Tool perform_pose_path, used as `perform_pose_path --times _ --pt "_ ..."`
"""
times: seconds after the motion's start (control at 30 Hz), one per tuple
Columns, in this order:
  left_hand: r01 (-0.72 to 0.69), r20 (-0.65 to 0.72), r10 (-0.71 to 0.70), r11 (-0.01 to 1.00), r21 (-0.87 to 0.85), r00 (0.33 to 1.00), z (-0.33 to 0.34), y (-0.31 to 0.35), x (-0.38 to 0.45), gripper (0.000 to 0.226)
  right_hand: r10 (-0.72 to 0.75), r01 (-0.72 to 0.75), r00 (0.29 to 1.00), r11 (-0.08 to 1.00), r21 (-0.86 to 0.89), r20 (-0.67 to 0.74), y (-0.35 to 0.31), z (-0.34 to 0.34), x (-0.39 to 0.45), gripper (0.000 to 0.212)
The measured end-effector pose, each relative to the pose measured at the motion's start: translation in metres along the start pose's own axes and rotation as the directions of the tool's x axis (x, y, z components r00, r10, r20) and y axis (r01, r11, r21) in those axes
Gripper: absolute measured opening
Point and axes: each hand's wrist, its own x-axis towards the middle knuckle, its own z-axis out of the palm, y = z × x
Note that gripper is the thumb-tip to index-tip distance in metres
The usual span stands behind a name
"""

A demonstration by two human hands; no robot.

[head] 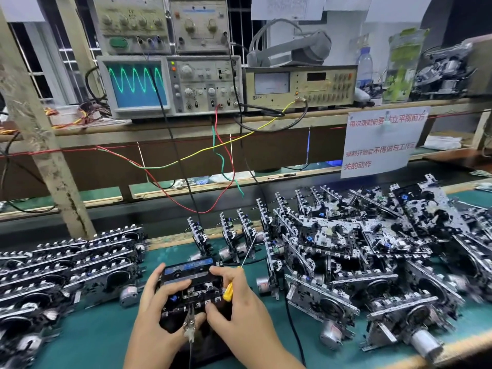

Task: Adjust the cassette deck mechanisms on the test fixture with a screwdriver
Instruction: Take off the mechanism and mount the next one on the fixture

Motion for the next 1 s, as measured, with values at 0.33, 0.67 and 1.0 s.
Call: perform_pose_path --times 0.33,0.67,1.0 --pt "0.020 0.008 -0.020 1.000 0.001 1.000 -0.001 0.002 0.000 0.066 -0.054 0.054 0.998 0.998 -0.020 -0.010 0.003 0.002 -0.008 0.051" --pt "0.036 0.022 -0.036 0.999 0.005 0.999 -0.002 0.009 0.000 0.064 -0.227 0.219 0.939 0.974 -0.061 -0.257 0.014 0.012 -0.013 0.043" --pt "0.053 0.030 -0.053 0.999 0.001 0.998 -0.002 0.012 0.000 0.064 -0.205 0.202 0.943 0.979 -0.039 -0.261 0.012 0.014 -0.014 0.046"
